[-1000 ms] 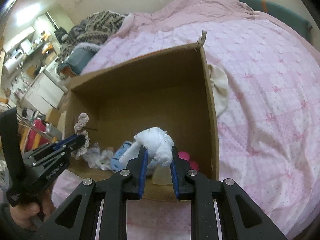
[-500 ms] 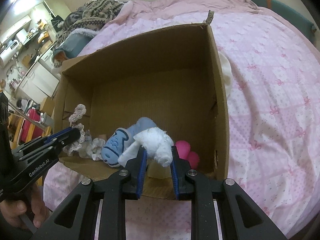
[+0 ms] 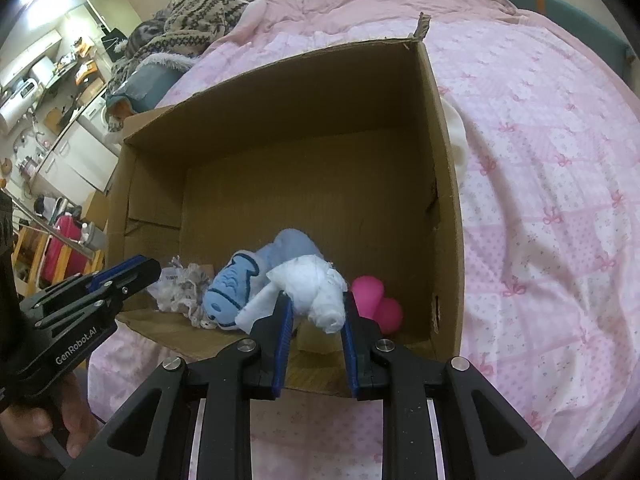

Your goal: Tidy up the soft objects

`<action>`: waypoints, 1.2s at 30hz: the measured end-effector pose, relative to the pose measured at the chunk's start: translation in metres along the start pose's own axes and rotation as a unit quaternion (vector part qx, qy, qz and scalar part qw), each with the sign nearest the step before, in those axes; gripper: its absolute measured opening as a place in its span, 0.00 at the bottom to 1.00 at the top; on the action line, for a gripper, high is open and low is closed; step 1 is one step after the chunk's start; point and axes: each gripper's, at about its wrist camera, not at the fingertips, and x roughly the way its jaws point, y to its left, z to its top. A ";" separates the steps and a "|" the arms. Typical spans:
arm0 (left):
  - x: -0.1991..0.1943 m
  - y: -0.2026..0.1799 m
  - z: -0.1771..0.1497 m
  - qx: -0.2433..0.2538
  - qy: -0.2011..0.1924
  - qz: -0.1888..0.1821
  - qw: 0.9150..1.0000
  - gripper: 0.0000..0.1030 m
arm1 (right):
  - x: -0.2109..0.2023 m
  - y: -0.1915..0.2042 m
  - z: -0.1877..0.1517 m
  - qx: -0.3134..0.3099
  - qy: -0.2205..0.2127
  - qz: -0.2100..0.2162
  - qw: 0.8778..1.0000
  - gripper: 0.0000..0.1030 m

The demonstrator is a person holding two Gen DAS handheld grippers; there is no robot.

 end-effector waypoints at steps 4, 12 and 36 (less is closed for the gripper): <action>-0.003 -0.001 0.001 -0.001 -0.003 0.006 1.000 0.27 | 0.000 -0.001 0.000 0.002 -0.001 0.002 1.000 0.24; -0.019 0.002 0.003 -0.005 -0.035 0.022 0.999 0.56 | -0.004 -0.003 0.000 0.007 -0.010 0.010 1.000 0.26; -0.101 0.032 -0.005 -0.053 -0.104 0.034 0.993 0.56 | -0.099 0.002 -0.002 0.026 -0.139 0.014 0.990 0.79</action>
